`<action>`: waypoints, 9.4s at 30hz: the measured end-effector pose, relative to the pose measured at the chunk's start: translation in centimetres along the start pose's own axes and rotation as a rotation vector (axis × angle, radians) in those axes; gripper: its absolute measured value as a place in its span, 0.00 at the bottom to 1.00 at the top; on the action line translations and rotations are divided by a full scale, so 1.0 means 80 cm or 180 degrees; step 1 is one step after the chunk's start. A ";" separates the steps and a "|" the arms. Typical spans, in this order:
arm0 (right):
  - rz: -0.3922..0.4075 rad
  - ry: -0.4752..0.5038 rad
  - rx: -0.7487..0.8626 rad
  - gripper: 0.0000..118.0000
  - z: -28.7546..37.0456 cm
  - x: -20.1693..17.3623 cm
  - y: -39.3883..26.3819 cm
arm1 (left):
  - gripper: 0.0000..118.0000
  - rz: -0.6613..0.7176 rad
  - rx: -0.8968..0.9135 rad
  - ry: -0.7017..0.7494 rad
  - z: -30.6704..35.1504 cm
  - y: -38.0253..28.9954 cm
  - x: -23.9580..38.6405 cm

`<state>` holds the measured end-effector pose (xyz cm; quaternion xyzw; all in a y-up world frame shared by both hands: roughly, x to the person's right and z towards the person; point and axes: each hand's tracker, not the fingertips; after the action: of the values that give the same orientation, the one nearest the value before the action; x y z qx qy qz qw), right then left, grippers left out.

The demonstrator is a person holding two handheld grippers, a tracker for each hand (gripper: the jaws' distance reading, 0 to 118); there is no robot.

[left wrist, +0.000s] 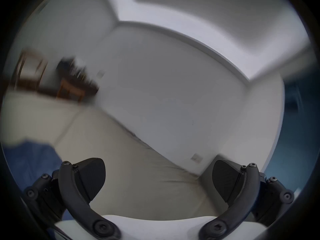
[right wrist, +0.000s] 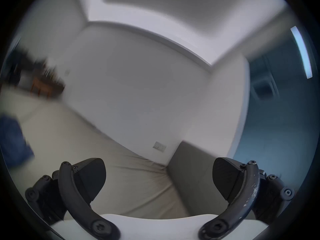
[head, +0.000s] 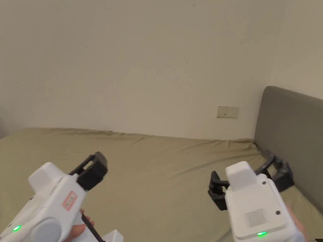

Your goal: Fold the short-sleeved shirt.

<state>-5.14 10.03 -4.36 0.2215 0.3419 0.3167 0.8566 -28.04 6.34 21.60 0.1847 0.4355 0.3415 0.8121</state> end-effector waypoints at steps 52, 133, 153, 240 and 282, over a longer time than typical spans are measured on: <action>-0.2335 0.0257 -0.0307 1.00 0.013 0.039 -0.082 | 1.00 -0.2321 0.0227 0.0014 0.021 -0.054 0.110; -0.2430 0.1667 0.0145 0.00 -0.014 -0.175 0.073 | 0.00 -0.2551 0.0190 0.1421 0.094 0.072 -0.090; -0.2200 0.1805 -0.0519 0.00 -0.074 -0.263 0.019 | 0.95 -0.1808 -0.2709 0.2126 -0.061 -0.085 -0.296; -0.2462 -0.0025 -0.0695 0.01 0.114 0.061 -0.179 | 0.95 -0.2613 -0.0558 -0.0340 0.080 -0.120 0.073; -0.2342 0.0704 -0.1734 0.37 0.110 -0.008 -0.241 | 0.04 -0.1555 -0.3235 0.1144 0.064 -0.201 -0.188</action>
<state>8.46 -5.36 -9.72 -0.1824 0.3914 0.0920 0.8973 -23.24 -15.67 23.52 -0.3939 0.3780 0.3364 0.7673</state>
